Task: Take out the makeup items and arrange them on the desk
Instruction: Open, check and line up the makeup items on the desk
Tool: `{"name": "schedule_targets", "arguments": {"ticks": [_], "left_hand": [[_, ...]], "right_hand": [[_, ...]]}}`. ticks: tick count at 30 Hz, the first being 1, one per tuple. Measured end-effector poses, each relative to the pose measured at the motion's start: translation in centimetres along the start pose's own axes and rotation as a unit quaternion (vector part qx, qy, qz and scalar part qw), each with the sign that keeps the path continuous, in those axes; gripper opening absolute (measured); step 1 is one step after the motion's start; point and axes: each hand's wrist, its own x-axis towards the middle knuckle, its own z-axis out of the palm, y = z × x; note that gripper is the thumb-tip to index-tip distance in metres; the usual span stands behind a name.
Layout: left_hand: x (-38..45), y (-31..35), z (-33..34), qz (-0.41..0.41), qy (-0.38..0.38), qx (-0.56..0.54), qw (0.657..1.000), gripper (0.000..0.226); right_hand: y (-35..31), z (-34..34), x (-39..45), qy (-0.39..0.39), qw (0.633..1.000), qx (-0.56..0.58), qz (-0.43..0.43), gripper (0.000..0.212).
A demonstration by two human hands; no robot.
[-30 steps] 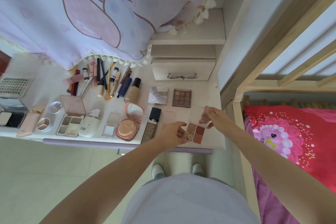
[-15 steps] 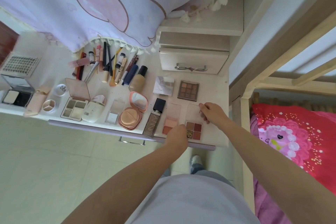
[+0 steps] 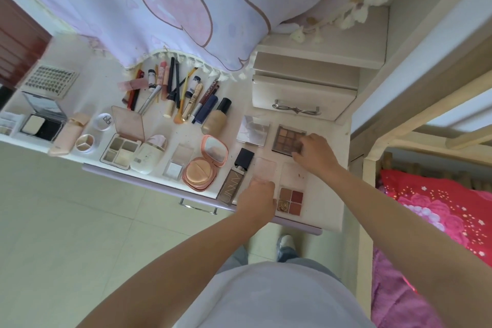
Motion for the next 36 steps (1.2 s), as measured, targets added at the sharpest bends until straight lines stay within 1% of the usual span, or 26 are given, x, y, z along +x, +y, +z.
{"name": "schedule_targets", "arguments": {"ticks": [4, 6, 8, 10, 12, 13, 15, 17, 19, 20, 22, 23, 26, 29, 32, 34, 36], "left_hand": [[-0.1, -1.4, -1.3, -0.013, 0.023, -0.006, 1.000, 0.034], [-0.1, -2.0, -1.7, -0.025, 0.039, -0.019, 0.999, 0.035], [0.0, -2.6, -2.1, -0.033, 0.058, -0.044, 0.997, 0.035], [0.1, -2.9, -2.6, -0.024, 0.069, -0.080, 0.994, 0.037], [0.2, -2.7, -3.3, 0.011, 0.068, -0.106, 0.992, 0.041], [0.3, -2.5, -3.7, 0.034, 0.065, -0.111, 0.991, 0.044], [0.6, -1.7, -4.6, 0.077, 0.055, -0.135, 0.986, 0.054], [1.0, -0.5, -5.5, 0.095, 0.025, -0.226, 0.969, 0.073], [1.5, 0.6, -6.4, 0.101, -0.029, -0.331, 0.938, 0.085], [1.6, 1.2, -6.8, 0.114, -0.053, -0.353, 0.927, 0.084], [2.0, 1.9, -7.1, 0.161, -0.078, -0.359, 0.916, 0.069], [2.1, 2.2, -7.2, 0.180, -0.085, -0.366, 0.909, 0.063], [2.1, 2.7, -7.1, 0.199, -0.108, -0.394, 0.891, 0.054], [2.0, 3.2, -6.7, 0.206, -0.139, -0.418, 0.874, 0.051], [1.8, 3.6, -6.2, 0.209, -0.159, -0.443, 0.857, 0.055], [1.8, 3.7, -5.9, 0.213, -0.164, -0.449, 0.852, 0.053], [1.7, 3.8, -5.8, 0.214, -0.171, -0.441, 0.854, 0.056]], "right_hand": [[-0.6, -0.4, 2.3, -0.049, 0.999, -0.013, -0.018, 0.064], [-0.4, -0.2, 2.9, -0.055, 0.997, -0.032, -0.031, 0.070], [-0.3, -0.4, 2.8, -0.047, 0.998, -0.029, -0.036, 0.067], [-0.1, -1.1, 2.2, -0.037, 0.998, 0.014, -0.039, 0.060], [0.2, -2.3, 0.9, -0.020, 0.995, 0.083, -0.047, 0.049], [0.3, -3.0, -0.2, -0.023, 0.991, 0.121, -0.046, 0.048], [0.5, -4.6, -2.5, -0.042, 0.983, 0.173, -0.045, 0.053], [0.8, -6.1, -4.9, -0.058, 0.978, 0.189, -0.060, 0.054], [1.0, -7.3, -6.8, -0.069, 0.976, 0.196, -0.070, 0.054], [1.0, -7.8, -7.5, -0.067, 0.975, 0.196, -0.075, 0.057], [0.9, -8.4, -8.6, -0.050, 0.978, 0.187, -0.083, 0.065], [0.8, -8.6, -9.1, -0.040, 0.981, 0.176, -0.078, 0.065], [1.0, -8.8, -10.6, -0.006, 0.986, 0.153, -0.071, 0.069], [1.2, -8.6, -12.2, -0.004, 0.987, 0.149, -0.058, 0.074], [1.4, -8.2, -13.1, -0.006, 0.986, 0.155, -0.065, 0.082], [1.7, -8.1, -13.5, 0.008, 0.984, 0.166, -0.061, 0.077], [1.9, -8.1, -13.7, 0.019, 0.980, 0.191, -0.044, 0.060]]}}
